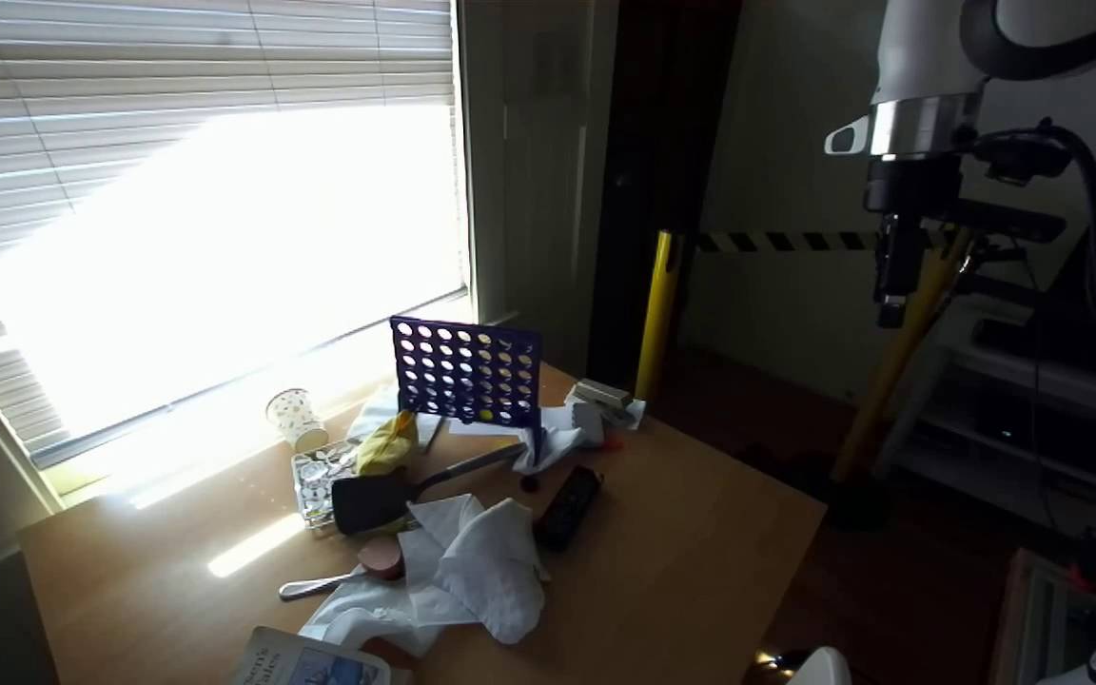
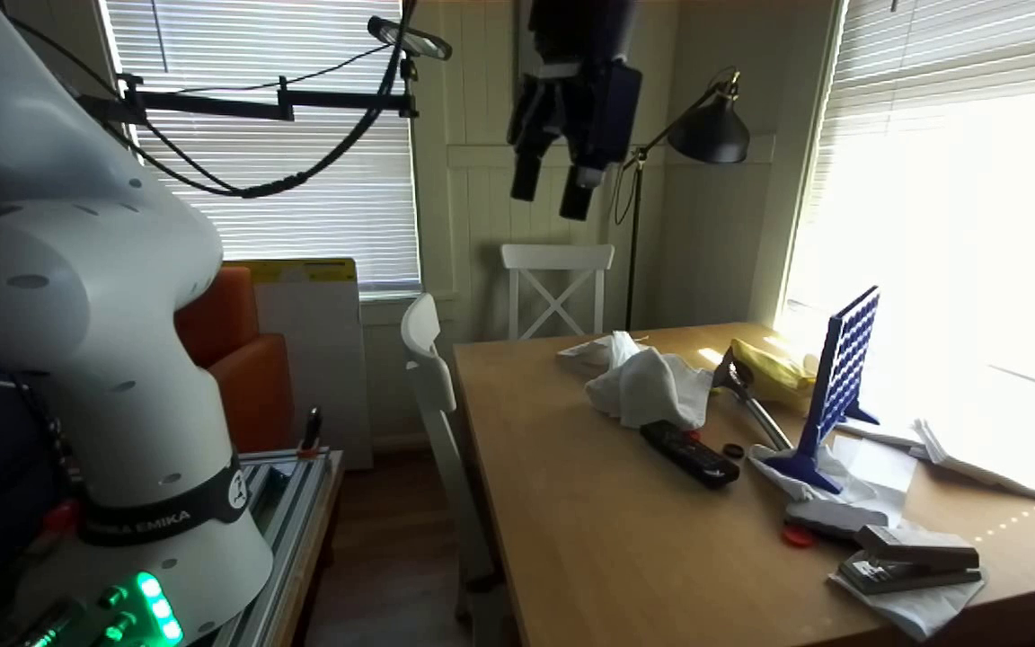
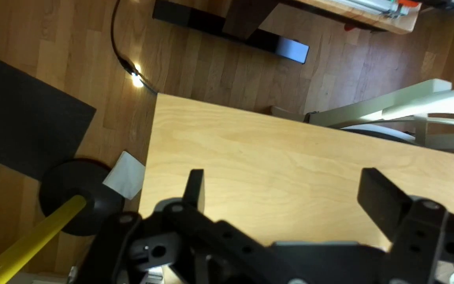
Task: Move the stapler forward
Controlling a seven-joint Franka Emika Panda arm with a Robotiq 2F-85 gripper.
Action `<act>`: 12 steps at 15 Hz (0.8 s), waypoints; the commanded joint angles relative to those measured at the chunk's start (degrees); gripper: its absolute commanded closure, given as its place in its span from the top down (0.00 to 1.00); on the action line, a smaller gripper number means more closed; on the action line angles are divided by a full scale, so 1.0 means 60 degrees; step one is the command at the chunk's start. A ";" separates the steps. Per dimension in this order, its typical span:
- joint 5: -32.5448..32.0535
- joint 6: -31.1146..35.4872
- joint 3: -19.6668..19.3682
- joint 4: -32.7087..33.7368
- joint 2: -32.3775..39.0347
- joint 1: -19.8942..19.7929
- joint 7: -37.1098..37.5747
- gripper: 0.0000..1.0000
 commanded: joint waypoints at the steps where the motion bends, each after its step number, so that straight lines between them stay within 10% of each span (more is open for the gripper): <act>1: -0.0344 0.0883 -0.0188 0.0915 0.1579 -0.0198 -0.0336 1.00; 12: 0.0018 0.1710 0.0024 0.4057 0.5293 -0.0518 0.0341 1.00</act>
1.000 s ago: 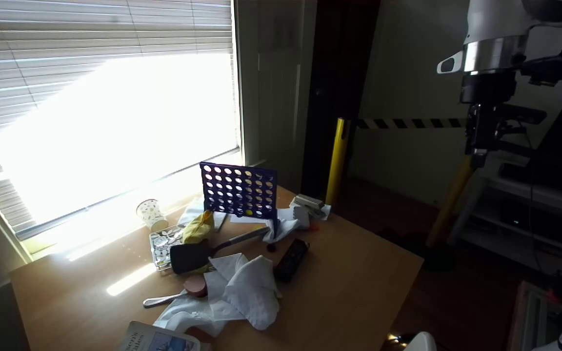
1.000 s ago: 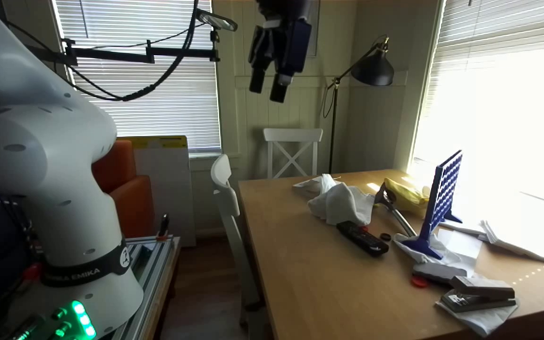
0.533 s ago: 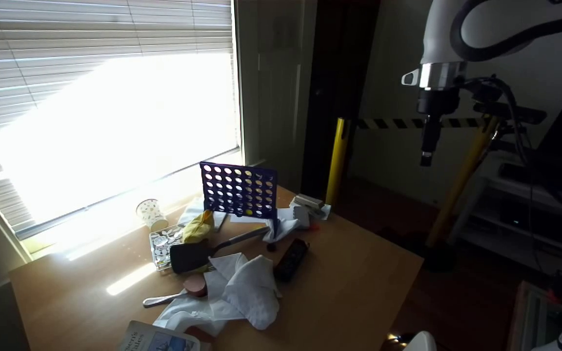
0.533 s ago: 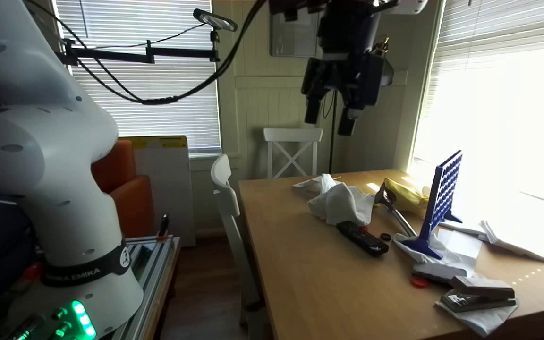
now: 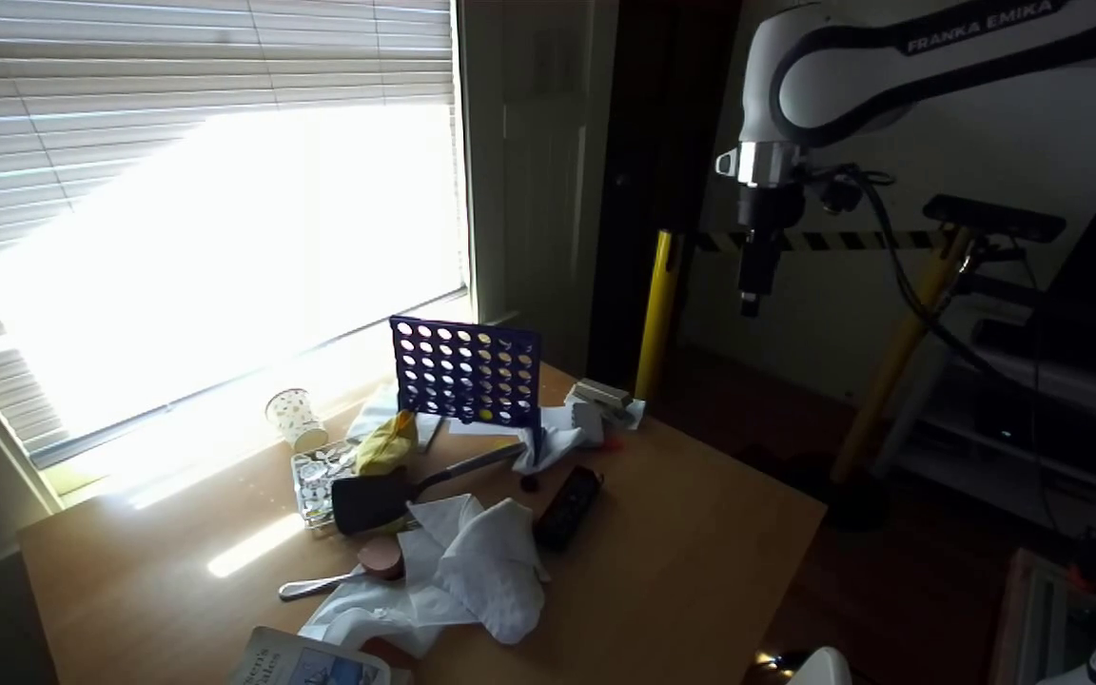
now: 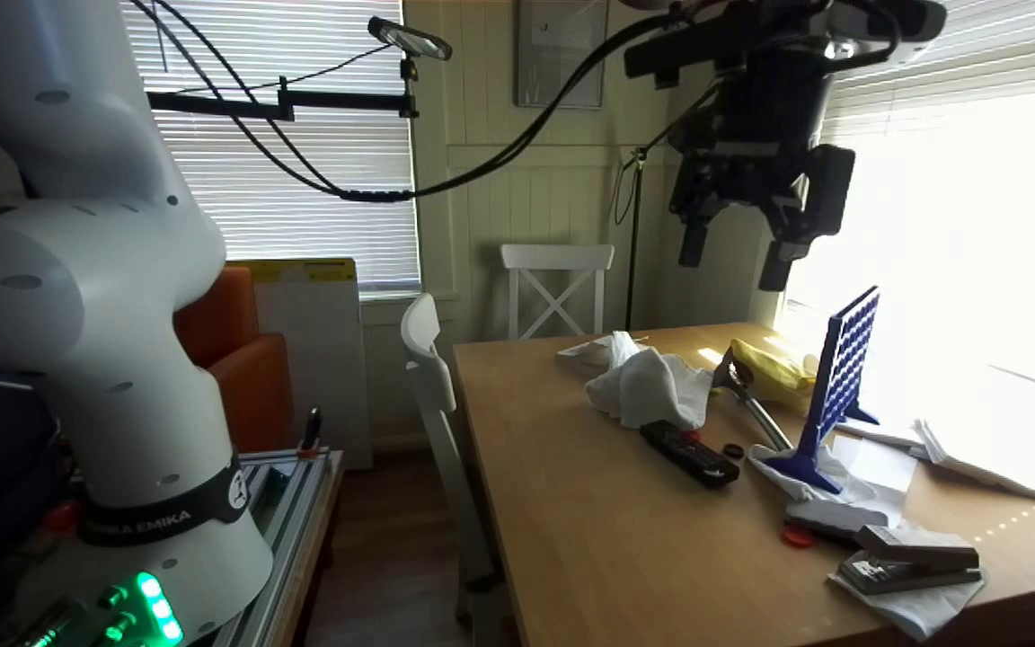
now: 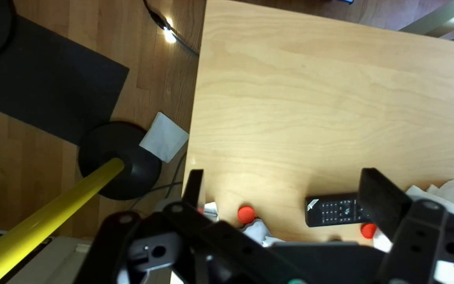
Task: Move the stapler forward
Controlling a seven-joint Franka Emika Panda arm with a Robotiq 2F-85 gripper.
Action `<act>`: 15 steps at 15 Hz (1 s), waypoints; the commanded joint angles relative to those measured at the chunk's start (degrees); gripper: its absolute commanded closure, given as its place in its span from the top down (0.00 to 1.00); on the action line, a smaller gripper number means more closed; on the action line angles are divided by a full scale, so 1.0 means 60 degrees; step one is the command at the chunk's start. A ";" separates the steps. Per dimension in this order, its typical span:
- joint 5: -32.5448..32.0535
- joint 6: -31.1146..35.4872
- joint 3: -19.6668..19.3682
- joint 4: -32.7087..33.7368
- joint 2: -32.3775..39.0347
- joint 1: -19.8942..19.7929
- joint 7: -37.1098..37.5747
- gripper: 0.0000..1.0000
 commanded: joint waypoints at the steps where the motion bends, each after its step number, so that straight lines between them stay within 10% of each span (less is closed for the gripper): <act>1: 0.0221 -0.0424 0.0136 0.1727 0.1540 -0.0297 0.0263 1.00; 15: 0.0025 0.0025 0.0334 0.2091 0.2321 -0.0433 0.0623 1.00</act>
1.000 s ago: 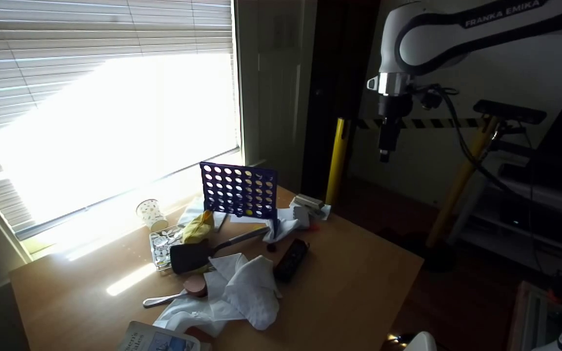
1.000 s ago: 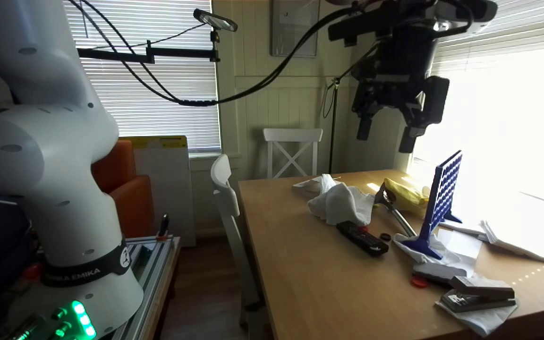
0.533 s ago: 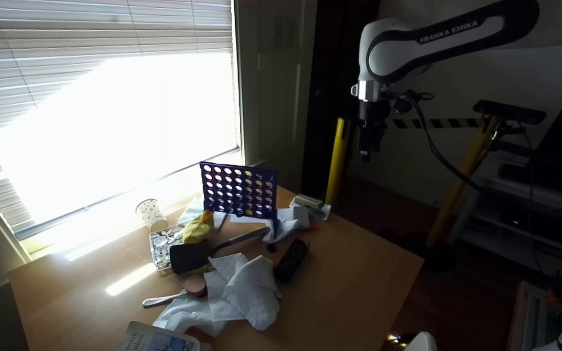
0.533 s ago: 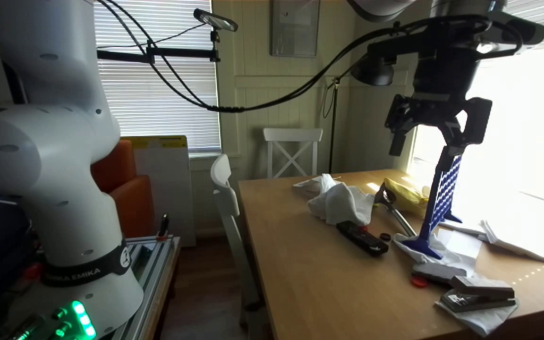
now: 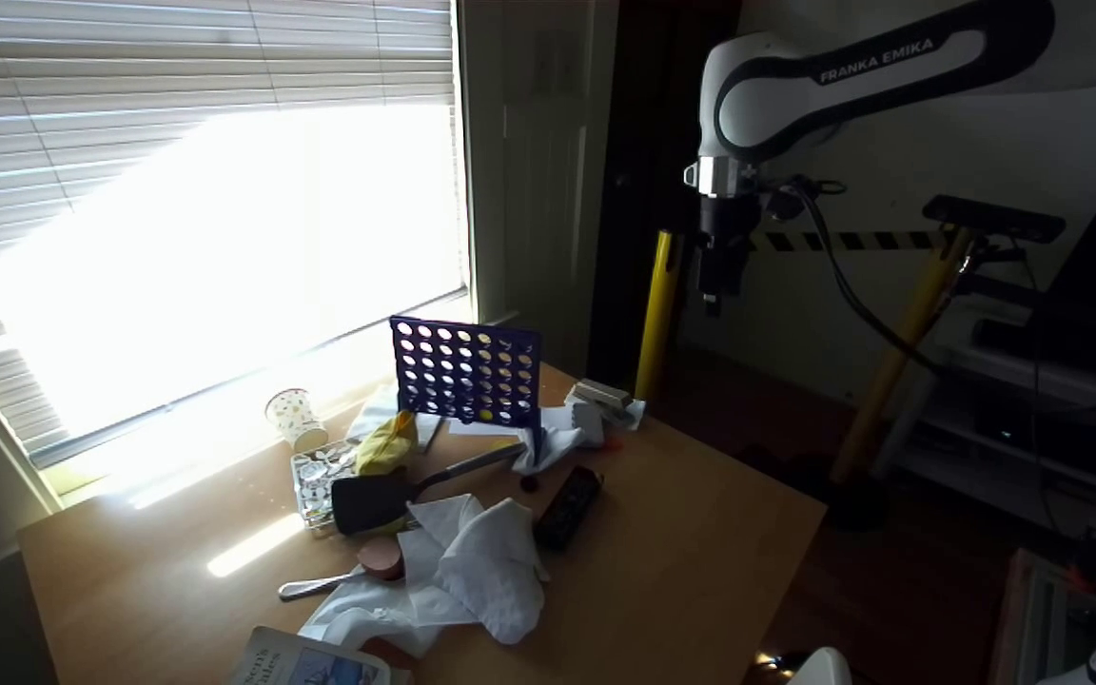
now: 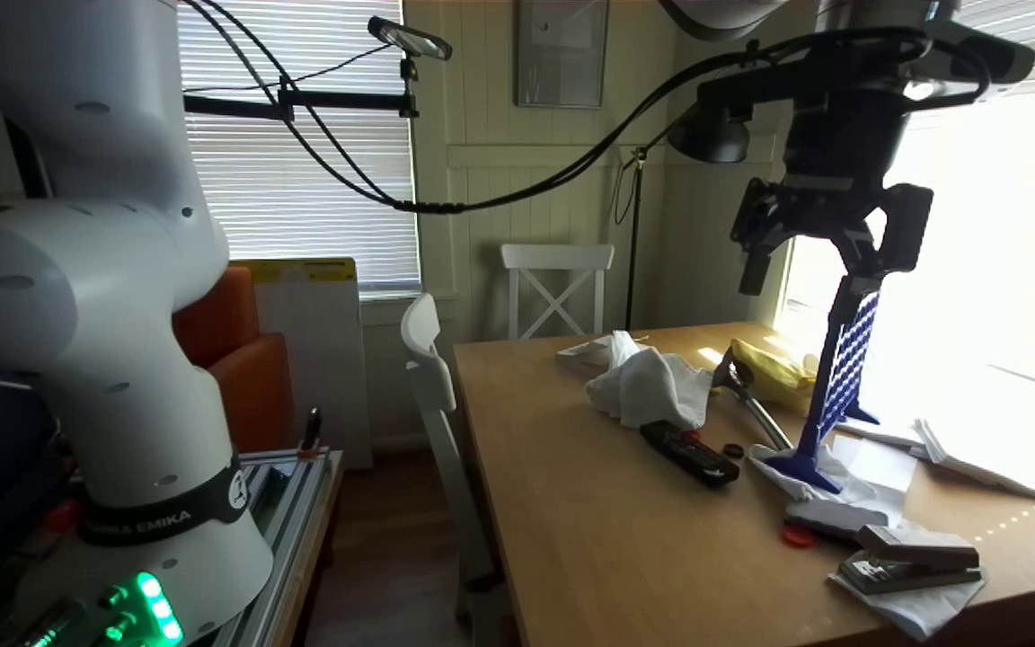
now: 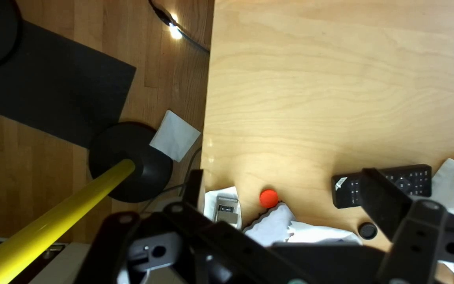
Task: Move the stapler forward
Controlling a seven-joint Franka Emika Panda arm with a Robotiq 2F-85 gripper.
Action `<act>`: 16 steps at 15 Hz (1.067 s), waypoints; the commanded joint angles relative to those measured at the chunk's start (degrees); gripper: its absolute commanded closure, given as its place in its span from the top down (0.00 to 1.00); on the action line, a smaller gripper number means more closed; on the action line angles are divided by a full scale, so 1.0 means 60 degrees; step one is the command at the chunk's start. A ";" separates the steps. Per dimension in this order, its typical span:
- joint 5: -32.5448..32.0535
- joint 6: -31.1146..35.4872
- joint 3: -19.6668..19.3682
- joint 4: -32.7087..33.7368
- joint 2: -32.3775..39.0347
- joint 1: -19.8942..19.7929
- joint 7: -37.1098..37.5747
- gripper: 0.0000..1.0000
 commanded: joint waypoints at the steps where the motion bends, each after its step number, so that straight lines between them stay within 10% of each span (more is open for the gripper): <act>1: -0.0039 0.0147 0.0223 0.0591 0.0760 -0.0152 0.0373 1.00; 16: -0.0012 0.2622 0.0192 0.3303 0.4778 -0.0083 0.2867 1.00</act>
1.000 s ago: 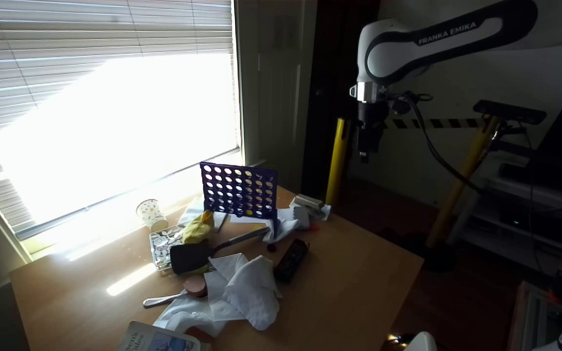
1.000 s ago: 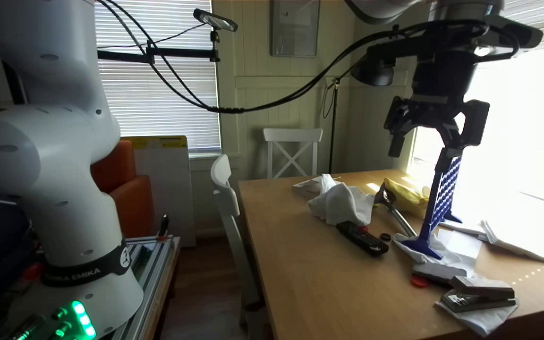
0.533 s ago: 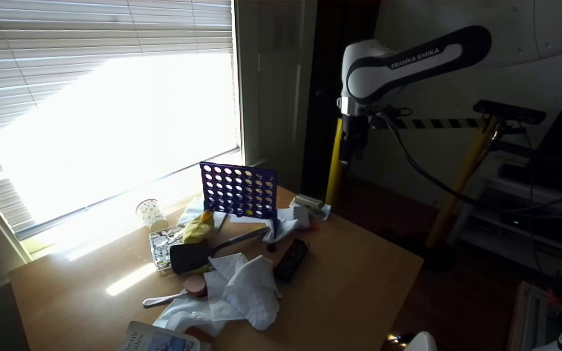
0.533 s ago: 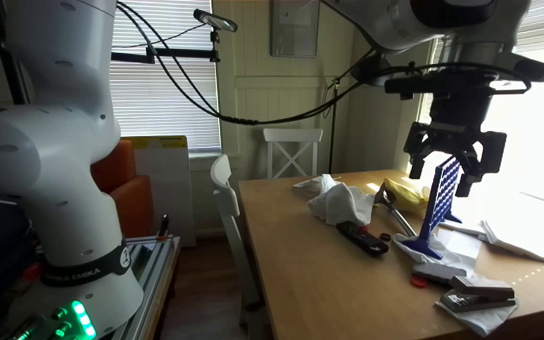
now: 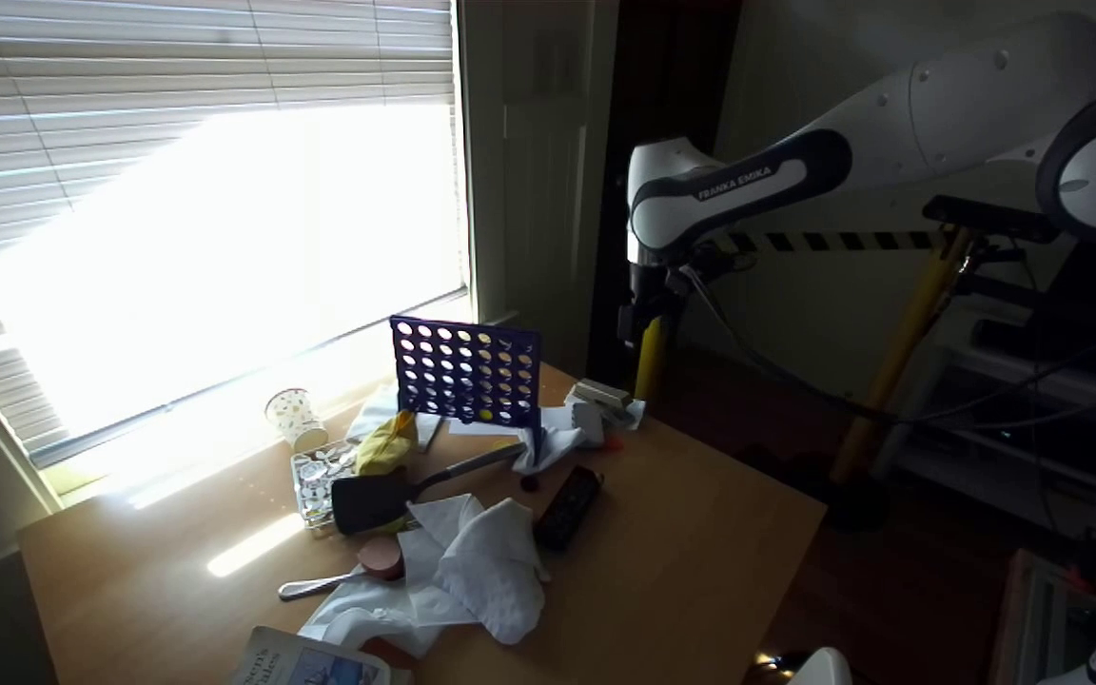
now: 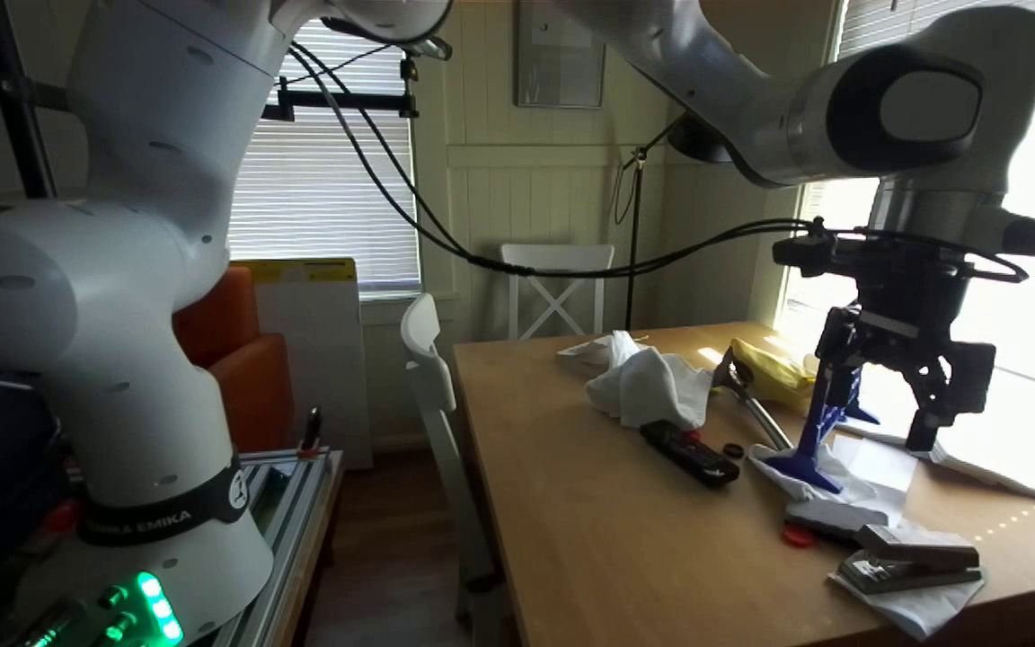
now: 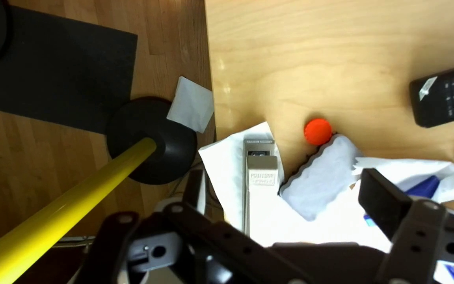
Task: Move the stapler forward
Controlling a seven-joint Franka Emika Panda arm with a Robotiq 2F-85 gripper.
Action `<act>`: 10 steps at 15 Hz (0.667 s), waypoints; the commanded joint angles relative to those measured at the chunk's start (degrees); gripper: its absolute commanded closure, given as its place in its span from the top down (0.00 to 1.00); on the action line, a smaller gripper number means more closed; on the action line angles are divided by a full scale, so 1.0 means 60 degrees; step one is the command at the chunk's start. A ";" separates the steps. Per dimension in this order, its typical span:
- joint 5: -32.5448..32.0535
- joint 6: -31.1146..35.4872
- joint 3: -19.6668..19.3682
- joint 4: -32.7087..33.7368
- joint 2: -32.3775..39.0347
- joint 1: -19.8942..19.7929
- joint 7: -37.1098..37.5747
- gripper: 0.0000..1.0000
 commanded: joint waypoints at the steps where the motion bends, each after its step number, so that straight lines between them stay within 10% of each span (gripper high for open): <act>1: 0.0032 0.0598 0.0048 0.1208 0.1289 -0.0066 0.0954 1.00; 10: 0.0226 0.2065 0.0163 0.1882 0.2626 -0.0258 0.1191 1.00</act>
